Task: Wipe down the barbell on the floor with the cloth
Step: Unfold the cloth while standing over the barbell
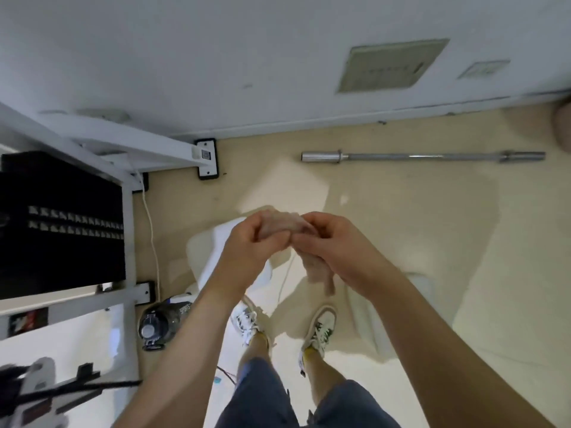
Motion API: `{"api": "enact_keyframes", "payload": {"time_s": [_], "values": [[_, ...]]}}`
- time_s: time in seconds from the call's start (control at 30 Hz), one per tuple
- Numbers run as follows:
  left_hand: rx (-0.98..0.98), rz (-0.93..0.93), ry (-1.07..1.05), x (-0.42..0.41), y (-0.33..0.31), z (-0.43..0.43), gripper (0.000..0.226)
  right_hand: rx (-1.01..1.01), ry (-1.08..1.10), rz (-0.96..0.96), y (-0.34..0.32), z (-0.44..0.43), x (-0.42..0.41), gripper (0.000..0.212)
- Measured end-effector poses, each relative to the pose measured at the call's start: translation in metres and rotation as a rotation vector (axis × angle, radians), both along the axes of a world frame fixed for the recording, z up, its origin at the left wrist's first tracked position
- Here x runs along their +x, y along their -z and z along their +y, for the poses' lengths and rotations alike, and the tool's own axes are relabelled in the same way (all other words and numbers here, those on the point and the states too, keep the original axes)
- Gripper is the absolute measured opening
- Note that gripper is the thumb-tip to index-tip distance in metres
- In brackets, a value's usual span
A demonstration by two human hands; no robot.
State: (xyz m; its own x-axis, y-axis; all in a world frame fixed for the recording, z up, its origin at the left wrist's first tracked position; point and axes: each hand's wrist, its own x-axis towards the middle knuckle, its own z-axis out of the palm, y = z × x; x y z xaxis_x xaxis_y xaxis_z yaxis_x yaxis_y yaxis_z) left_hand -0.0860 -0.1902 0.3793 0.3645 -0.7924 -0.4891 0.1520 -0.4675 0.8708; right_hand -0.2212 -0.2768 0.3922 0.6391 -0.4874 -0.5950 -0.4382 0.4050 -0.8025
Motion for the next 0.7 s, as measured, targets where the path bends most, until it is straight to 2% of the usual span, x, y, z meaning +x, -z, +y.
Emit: {"api": "enact_keyframes", "payload": {"time_s": [0.03,0.1,0.2,0.3,0.4,0.57,0.7], "values": [[0.002,-0.043,0.0,-0.01,-0.018,-0.008,0.006,-0.051,0.012,0.013,-0.016,-0.011,-0.015,0.019],[-0.014,-0.116,-0.03,-0.027,-0.045,-0.023,0.012,-0.206,-0.027,0.076,-0.042,-0.037,-0.043,0.025],[-0.065,0.012,-0.063,-0.049,-0.075,-0.054,0.02,-0.41,-0.109,0.225,-0.06,-0.073,-0.078,0.013],[-0.111,-0.094,-0.088,-0.061,-0.083,-0.094,0.021,-0.544,-0.053,0.344,-0.055,-0.108,-0.099,0.004],[-0.12,-0.112,-0.12,-0.063,-0.075,-0.138,0.019,-0.446,0.184,0.344,-0.048,-0.141,-0.107,0.005],[-0.111,-0.066,-0.067,-0.054,-0.045,-0.215,0.028,0.008,0.461,0.133,-0.038,-0.202,-0.103,0.015],[-0.06,-0.07,-0.094,-0.054,-0.022,-0.272,0.028,-0.018,0.522,0.183,-0.014,-0.254,-0.1,0.018]]}}
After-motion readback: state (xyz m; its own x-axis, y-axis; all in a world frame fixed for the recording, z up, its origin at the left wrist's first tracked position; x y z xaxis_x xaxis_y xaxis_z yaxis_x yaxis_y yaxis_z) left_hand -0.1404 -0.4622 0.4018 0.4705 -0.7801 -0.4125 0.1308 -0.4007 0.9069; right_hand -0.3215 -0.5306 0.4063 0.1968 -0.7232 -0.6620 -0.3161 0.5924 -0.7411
